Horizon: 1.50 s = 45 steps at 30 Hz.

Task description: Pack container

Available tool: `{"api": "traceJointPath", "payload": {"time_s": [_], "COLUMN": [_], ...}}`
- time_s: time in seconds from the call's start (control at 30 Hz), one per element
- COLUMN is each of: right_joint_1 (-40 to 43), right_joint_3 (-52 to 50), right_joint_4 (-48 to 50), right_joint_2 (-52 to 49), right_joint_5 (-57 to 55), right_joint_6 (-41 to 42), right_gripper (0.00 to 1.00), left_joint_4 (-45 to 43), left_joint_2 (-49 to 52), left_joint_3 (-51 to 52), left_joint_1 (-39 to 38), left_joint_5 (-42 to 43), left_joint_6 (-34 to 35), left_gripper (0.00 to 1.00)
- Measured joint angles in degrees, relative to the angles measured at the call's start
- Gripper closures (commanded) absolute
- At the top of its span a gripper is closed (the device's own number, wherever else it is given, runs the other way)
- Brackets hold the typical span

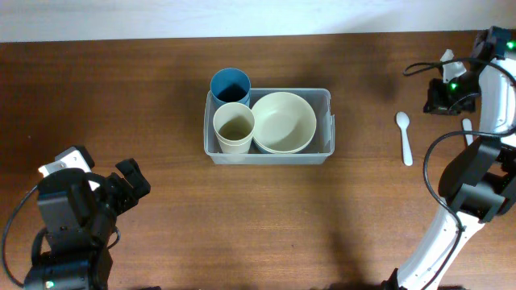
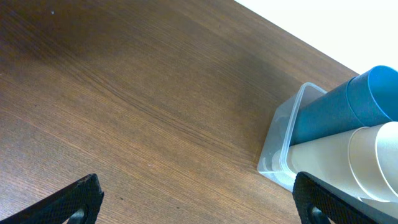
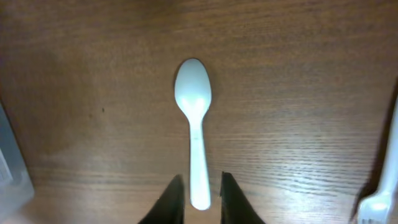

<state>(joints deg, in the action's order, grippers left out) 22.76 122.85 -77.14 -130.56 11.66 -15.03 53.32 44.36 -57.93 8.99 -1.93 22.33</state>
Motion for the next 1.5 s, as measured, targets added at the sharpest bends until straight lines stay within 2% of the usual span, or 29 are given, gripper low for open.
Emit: {"api": "traceJointPath", "payload": {"time_s": [0.03, 0.2, 0.23, 0.27, 0.67, 0.97, 1.13, 1.43, 1.5], "right_joint_1": [0.0, -0.1, -0.1, -0.1, -1.1, -4.8, -6.0, -6.7, -6.7], "right_joint_3": [-1.2, -8.4, -10.1, -11.3, -13.8, -16.1, -20.6, -22.9, -22.9], "right_joint_4": [1.0, 5.2, 6.3, 6.9, 9.6, 13.7, 16.1, 18.8, 18.8], "right_joint_2": [0.0, 0.0, 0.0, 0.0, 0.0, 0.0, 0.0, 0.8, 0.9], "right_joint_5": [-0.1, -1.9, -2.6, -3.2, -5.6, -2.6, -6.4, -8.8, -8.9], "right_joint_6": [0.4, 3.2, 4.2, 4.8, 6.3, 6.3, 6.9, 8.0, 7.9], "right_gripper": [0.61, 0.26, 0.11, 0.01, 0.01, 0.01, 0.01, 0.01, 0.14], "left_joint_4": [0.0, 0.0, 0.0, 0.0, 0.0, 0.0, 0.0, 0.0, 0.0], "left_joint_2": [0.0, 0.0, 0.0, 0.0, 0.0, 0.0, 0.0, 0.0, 0.0], "left_joint_3": [0.0, 0.0, 0.0, 0.0, 0.0, 0.0, 0.0, 0.0, 0.0], "left_joint_1": [0.0, 0.0, 0.0, 0.0, 0.0, 0.0, 0.0, 0.0, 0.0], "left_joint_5": [0.0, 0.0, 0.0, 0.0, 0.0, 0.0, 0.0, 0.0, 0.0], "left_joint_6": [0.0, 0.0, 0.0, 0.0, 0.0, 0.0, 0.0, 0.0, 0.0], "left_gripper": [0.0, 0.0, 0.01, 0.01, 0.0, 0.01, 0.0, 0.0, 0.0]}}
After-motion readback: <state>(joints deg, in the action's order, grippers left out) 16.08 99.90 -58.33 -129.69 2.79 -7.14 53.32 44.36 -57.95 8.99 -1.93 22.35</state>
